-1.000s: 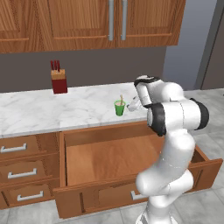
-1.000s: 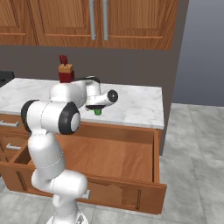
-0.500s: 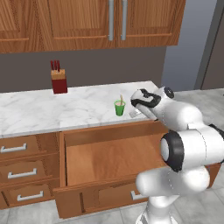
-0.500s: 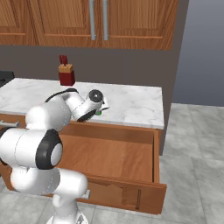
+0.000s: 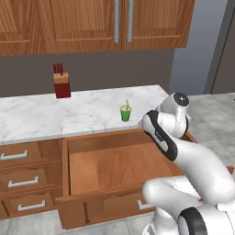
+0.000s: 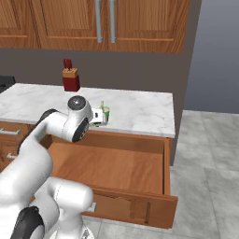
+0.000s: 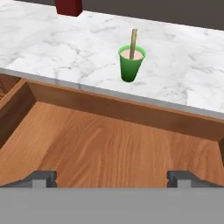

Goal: Pick up the straw from the left drawer and put it inside the smoothie cup.

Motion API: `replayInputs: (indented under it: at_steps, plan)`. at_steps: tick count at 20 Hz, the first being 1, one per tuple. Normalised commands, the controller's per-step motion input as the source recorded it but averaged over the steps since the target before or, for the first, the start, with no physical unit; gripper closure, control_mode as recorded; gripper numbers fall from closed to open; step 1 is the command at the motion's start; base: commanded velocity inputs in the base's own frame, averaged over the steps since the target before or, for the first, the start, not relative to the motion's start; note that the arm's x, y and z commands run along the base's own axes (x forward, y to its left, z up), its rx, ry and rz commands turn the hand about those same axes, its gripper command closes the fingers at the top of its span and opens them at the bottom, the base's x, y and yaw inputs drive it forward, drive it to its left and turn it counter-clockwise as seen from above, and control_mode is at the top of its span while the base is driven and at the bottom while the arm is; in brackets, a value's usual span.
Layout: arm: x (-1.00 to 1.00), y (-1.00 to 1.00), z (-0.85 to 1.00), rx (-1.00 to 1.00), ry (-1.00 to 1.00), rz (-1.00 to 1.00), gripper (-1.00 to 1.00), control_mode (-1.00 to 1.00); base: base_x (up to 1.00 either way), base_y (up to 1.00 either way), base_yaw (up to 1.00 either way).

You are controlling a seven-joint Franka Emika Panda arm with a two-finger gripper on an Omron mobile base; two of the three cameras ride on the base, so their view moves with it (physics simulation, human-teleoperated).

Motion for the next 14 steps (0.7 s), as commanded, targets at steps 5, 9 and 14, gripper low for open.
replayInputs:
  at_steps: [5, 9, 14]
  plan:
    - [-0.72, 0.00, 0.80, 0.00, 0.02, -0.15, -1.00, -1.00, 0.00, 0.00, 0.00]
    - [-0.77, 0.00, 0.50, 0.00, -0.09, -0.04, -1.00, -1.00, 0.00, 0.00, 0.00]
    - [-0.43, -0.31, 0.00, 0.00, -0.08, 0.03, -1.00, -1.00, 0.00, 0.00, 0.00]
